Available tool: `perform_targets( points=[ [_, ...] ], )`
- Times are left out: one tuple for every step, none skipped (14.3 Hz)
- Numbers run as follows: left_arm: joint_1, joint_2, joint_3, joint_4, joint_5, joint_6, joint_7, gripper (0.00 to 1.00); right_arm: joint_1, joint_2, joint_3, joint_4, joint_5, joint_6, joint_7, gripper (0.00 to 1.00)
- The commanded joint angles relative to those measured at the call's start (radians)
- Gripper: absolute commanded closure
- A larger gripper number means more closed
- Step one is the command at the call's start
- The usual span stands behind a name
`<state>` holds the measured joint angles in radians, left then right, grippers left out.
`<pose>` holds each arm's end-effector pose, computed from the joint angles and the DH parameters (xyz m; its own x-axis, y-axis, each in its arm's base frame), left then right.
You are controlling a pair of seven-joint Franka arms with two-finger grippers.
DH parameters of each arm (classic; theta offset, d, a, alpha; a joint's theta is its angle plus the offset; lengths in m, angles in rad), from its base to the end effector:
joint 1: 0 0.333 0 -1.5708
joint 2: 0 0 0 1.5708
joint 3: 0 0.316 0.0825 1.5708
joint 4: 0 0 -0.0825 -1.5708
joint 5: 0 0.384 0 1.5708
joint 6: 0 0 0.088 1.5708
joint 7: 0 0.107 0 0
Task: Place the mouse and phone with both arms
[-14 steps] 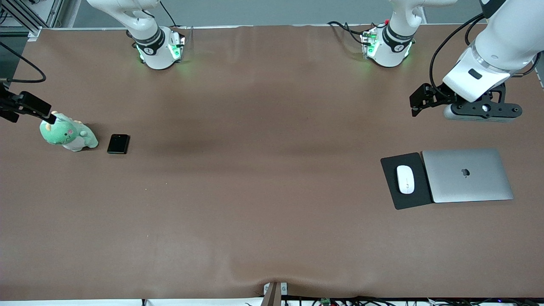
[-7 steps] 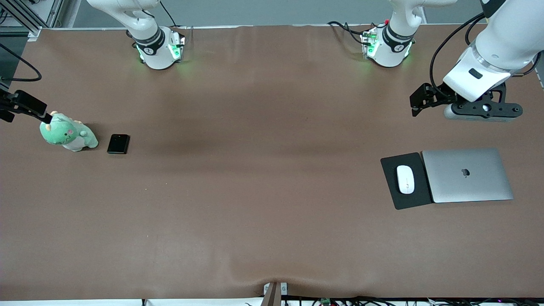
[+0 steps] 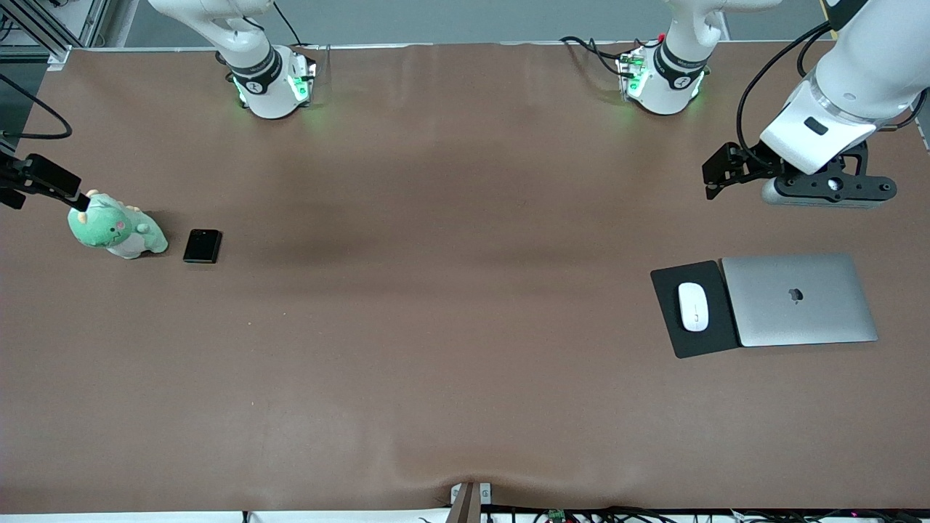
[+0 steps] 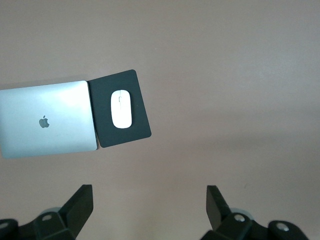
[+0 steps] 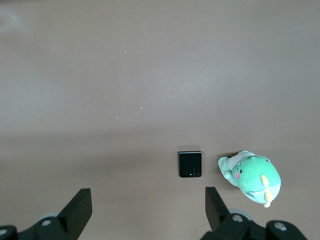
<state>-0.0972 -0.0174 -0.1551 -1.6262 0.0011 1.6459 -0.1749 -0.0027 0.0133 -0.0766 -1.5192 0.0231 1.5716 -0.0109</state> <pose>0.5381 -0.1394 0.6145 0.9963 -0.0773 0.0370 -0.0775 -0.9970 0.0027 0.5578 -0.0415 0.6416 0.9969 -0.0683 0.0394 -0.0674 -0.9975 -0.0216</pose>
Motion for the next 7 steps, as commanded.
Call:
perform_targets(
  points=[
    [0.005,-0.007,-0.003,0.006,0.004,-0.006,-0.014,0.00,0.004,-0.001,-0.002,0.011,-0.003,-0.013,-0.006,0.00],
    [0.005,-0.007,-0.003,0.006,0.004,-0.006,-0.014,0.00,0.003,-0.001,-0.002,0.011,-0.003,-0.013,-0.006,0.00],
    [0.005,-0.007,-0.003,0.006,0.004,-0.006,-0.014,0.00,0.001,-0.001,-0.002,0.011,-0.003,-0.013,-0.006,0.00],
    [0.005,-0.007,-0.003,0.006,0.004,-0.006,-0.014,0.00,0.001,-0.001,-0.002,0.011,-0.003,-0.013,-0.006,0.00],
    [0.005,-0.007,-0.003,0.006,0.004,-0.006,-0.015,0.00,0.001,-0.003,-0.002,0.011,-0.003,-0.013,-0.006,0.00],
    [0.005,-0.007,-0.003,0.006,0.004,-0.006,-0.015,0.00,0.001,-0.003,-0.002,0.011,-0.006,-0.013,-0.006,0.00],
    [0.005,-0.007,-0.003,0.006,0.002,-0.006,-0.015,0.00,0.003,-0.001,-0.002,0.011,-0.008,-0.012,-0.006,0.00]
  ],
)
